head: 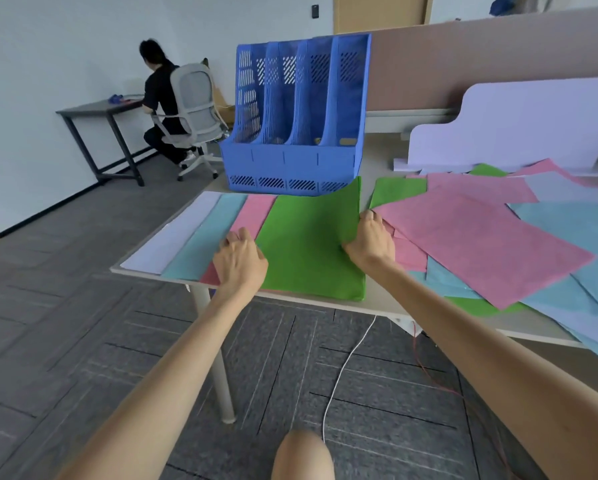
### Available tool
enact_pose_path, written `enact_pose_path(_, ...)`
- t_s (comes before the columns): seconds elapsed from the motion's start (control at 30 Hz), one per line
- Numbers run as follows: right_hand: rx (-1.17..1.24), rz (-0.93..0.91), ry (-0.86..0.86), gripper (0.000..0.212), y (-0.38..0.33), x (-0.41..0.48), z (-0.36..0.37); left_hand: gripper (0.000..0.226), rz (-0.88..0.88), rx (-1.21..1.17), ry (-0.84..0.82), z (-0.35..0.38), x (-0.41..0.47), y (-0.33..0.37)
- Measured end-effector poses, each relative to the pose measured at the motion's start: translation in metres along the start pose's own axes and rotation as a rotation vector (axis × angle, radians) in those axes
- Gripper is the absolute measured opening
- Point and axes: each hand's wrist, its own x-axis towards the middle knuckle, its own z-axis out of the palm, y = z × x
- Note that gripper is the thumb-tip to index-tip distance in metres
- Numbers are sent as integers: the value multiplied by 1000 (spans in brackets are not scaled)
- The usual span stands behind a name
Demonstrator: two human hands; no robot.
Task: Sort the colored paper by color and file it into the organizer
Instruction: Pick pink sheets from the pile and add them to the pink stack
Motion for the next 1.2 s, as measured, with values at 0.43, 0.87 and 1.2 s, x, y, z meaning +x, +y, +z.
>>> enact_pose_path(0.43,66,-169,127,25,11,-17,-26,11,344,-244,140,-12,-7,42)
enact_pose_path(0.87,75,-21,217,14,119,-21,-106,14,571,-451,39,-2,-25,165)
enact_pose_path(1.2,-218,246,46,81,212,8,-160,29,376,-249,-85,28,-23,240)
